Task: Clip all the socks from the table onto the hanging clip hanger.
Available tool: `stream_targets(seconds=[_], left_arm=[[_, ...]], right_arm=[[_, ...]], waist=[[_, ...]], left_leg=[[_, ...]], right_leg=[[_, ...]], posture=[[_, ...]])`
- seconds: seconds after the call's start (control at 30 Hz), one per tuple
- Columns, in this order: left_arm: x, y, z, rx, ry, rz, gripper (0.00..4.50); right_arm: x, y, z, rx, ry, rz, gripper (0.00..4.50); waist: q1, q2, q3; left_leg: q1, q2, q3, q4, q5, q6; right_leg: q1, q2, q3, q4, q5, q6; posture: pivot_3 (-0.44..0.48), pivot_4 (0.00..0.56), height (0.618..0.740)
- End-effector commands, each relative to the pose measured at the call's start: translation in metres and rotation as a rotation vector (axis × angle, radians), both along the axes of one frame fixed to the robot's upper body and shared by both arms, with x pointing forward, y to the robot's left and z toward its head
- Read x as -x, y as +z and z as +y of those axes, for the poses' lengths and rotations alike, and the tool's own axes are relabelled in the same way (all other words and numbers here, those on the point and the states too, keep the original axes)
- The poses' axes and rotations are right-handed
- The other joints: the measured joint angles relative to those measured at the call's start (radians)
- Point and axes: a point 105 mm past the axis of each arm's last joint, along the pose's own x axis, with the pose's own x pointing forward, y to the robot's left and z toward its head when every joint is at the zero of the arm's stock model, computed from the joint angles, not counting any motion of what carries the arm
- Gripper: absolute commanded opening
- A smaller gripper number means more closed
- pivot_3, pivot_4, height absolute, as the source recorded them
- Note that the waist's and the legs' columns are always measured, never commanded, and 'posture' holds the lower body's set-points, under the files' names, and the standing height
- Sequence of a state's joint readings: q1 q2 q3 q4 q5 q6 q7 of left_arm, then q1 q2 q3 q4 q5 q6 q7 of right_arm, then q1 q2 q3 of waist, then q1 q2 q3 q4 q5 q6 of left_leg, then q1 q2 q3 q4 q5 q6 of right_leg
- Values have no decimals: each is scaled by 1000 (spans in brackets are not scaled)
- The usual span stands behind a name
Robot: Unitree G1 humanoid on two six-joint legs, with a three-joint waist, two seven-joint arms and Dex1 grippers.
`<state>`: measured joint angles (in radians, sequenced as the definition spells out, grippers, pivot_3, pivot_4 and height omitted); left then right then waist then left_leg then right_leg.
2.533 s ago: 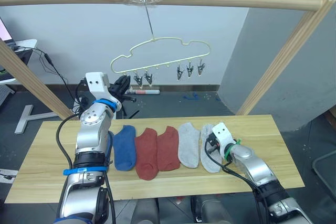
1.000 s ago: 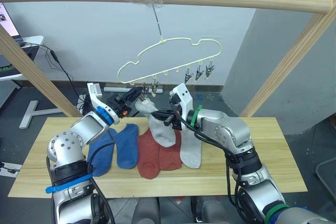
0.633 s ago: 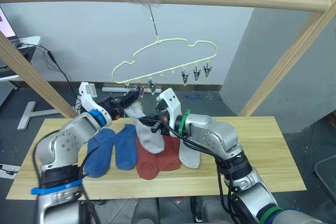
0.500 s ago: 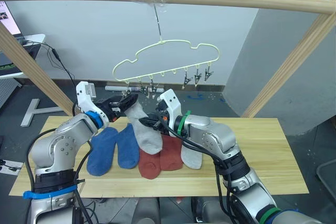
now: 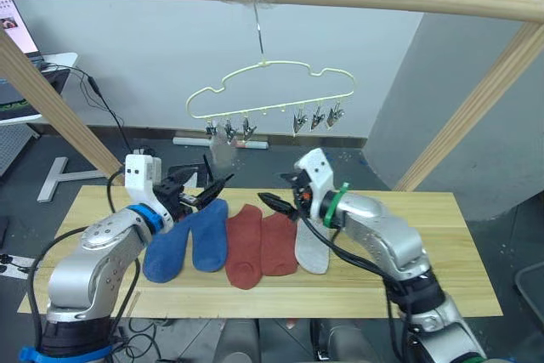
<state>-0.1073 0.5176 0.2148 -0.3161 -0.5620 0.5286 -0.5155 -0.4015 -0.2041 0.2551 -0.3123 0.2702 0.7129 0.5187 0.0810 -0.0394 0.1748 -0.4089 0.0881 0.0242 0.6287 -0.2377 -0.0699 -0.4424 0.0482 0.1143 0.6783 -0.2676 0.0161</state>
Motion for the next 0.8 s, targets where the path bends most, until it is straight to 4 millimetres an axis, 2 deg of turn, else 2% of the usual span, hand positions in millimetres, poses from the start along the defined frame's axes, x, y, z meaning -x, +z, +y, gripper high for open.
stream_targets(seconds=[0.03, 0.13, 0.23, 0.43, 0.53, 0.6, 0.8], left_arm=[[-4, 14, -16, -29, -13, -137, 3743], [-9, 9, -28, -10, -7, -137, 2924], [-15, 9, -39, 7, 14, -162, 2924], [-24, 14, -42, -3, 65, -236, 2924], [-31, 10, -38, -21, 93, -231, 2374], [-33, 9, -36, -20, 109, -223, 1735], [-35, 7, -32, -35, 141, -222, 1735]], right_arm=[[13, 29, -5, -51, 36, -85, 3843], [19, 38, -10, -33, 50, -128, 3843], [23, 50, -15, -35, 61, -163, 3843], [23, 62, -16, -50, 58, -183, 3843], [21, 75, -14, -84, 55, -203, 3843], [20, 77, -14, -77, 57, -208, 3843], [20, 82, -15, -73, 78, -208, 3843]], waist=[[0, 0, 0], [-4, 0, 0], [-4, 0, 0], [-7, -1, -1], [-8, -1, -1], [-7, -1, -1], [-7, -2, -2]], left_leg=[[0, 0, 0, 0, 0, 0], [0, 0, -1, 0, 0, 0], [0, -1, -1, 1, 0, 0], [0, -2, -1, 1, 0, 0], [0, -2, -1, 1, 0, 0], [0, -2, -1, 2, 0, 1], [0, -3, -1, 2, 0, 1]], right_leg=[[0, 0, 0, 0, 0, 0], [0, 0, 0, 1, 0, 1], [1, 0, 1, 0, 1, 1], [1, 0, 1, 1, 1, 1], [1, 0, 2, 1, 3, -2], [1, 0, 1, 1, 3, -2], [1, -1, 1, 1, 3, -2]], posture=[[273, 172, 740], [240, 167, 740], [216, 158, 740], [204, 151, 740], [200, 145, 740], [197, 142, 740], [197, 140, 740]])
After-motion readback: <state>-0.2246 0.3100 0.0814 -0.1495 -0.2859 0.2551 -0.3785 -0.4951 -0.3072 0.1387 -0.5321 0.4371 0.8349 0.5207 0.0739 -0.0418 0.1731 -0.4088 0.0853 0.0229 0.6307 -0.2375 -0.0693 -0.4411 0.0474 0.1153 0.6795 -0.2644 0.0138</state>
